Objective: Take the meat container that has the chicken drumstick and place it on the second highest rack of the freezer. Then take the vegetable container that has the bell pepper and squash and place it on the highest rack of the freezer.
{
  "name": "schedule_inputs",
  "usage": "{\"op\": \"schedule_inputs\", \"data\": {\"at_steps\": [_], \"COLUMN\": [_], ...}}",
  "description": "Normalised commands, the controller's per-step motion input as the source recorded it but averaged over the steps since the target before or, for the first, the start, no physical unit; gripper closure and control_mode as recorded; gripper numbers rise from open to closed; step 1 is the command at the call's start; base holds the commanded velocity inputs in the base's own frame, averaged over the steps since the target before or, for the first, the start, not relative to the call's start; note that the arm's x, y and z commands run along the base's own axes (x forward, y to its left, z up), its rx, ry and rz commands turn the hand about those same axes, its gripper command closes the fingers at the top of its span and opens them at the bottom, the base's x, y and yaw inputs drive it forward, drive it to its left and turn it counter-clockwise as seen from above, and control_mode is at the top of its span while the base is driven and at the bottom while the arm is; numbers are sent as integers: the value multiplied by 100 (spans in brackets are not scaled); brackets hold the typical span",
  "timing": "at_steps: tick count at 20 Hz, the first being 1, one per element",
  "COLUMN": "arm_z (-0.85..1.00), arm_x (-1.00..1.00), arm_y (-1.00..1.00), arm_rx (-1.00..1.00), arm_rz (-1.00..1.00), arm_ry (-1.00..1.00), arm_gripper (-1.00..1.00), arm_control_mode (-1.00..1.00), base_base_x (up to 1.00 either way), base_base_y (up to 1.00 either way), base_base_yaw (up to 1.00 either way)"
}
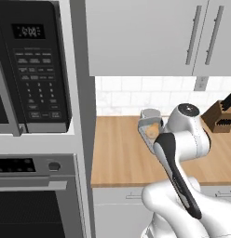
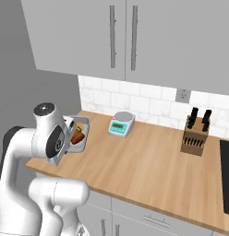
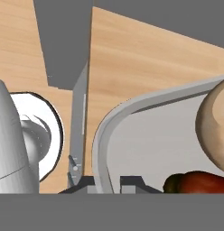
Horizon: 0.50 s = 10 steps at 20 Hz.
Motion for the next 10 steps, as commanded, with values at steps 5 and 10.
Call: {"op": "schedule_inputs", "data": {"at_steps": [5, 10], "arm_z": [0, 0], "arm_x": [-16, 0], "arm_y": [0, 0], "arm_rx": [0, 0], "arm_rz": [0, 0], "arm_ry": [-1, 0], "arm_gripper": [100, 100], "arm_control_mode": [100, 100], "base_base_x": [-13, -99], "base_base_y": [0, 0], "base_base_yaw": [0, -9]}}
